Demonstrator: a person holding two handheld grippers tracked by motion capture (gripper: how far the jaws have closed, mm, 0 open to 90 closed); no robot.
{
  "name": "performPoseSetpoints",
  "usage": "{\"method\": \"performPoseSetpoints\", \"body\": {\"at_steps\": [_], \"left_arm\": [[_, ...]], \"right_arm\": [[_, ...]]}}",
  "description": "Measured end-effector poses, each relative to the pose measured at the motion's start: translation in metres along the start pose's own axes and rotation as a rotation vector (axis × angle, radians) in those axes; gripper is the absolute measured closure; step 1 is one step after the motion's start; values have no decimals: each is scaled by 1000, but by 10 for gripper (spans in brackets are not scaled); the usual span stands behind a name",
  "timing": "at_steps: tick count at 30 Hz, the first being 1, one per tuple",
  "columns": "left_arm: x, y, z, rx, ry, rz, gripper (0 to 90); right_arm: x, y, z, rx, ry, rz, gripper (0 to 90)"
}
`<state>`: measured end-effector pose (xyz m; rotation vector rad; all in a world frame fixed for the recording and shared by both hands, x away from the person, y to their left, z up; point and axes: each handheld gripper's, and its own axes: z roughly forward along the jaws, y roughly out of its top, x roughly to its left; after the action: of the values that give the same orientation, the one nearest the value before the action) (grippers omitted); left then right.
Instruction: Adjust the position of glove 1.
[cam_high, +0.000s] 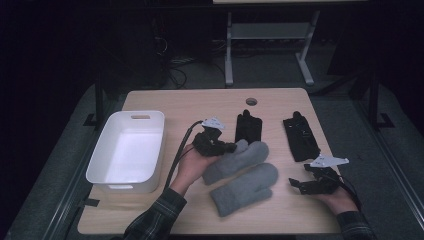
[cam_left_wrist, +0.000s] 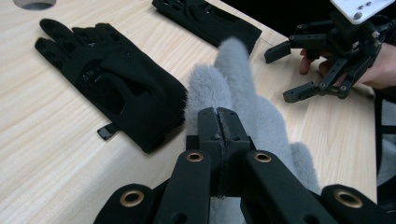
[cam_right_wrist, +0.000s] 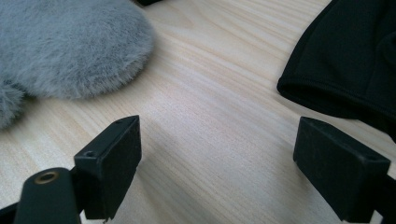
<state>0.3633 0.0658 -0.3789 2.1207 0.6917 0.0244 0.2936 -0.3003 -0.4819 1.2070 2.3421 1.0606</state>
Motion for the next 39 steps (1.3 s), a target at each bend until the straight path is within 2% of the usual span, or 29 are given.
{"method": "performPoseSetpoints", "body": {"at_steps": [3, 9, 12, 16, 19, 21, 25, 29, 30, 31, 36, 39], "left_arm": [[-8, 1, -2, 1, 25, 5, 894], [-14, 1, -8, 5, 86, 2, 894], [-19, -1, -4, 11, 86, 3, 894], [-29, -4, 6, 38, 65, 30, 893], [-38, -6, 13, 41, 39, 40, 892], [-43, -6, 15, 45, 27, 62, 890], [-51, -6, 18, 60, -12, 77, 883], [-53, -7, 20, 56, -65, 82, 862], [-53, -6, 19, 49, -89, 76, 852], [-54, -6, 19, 42, -96, 76, 823], [-57, -4, 15, 23, -107, 114, 750], [-51, -5, 7, 17, -102, 130, 691]], "right_arm": [[0, 0, 0, 0, 0, 1, 151], [0, 0, 0, 1, -2, -2, 150], [0, 0, 0, 1, -3, -2, 150], [0, 0, 0, 1, -4, -4, 150], [0, 0, 0, 1, -4, -4, 150], [0, 0, 0, 1, -3, -2, 150], [0, 0, 0, 1, -1, -3, 150], [0, 0, 0, 1, -1, -2, 150], [0, 0, 0, 0, -2, -3, 150], [0, 0, 0, 0, -3, -3, 150], [0, 0, 0, 0, -4, -4, 150], [0, 0, 0, 0, -4, -3, 150]]}}
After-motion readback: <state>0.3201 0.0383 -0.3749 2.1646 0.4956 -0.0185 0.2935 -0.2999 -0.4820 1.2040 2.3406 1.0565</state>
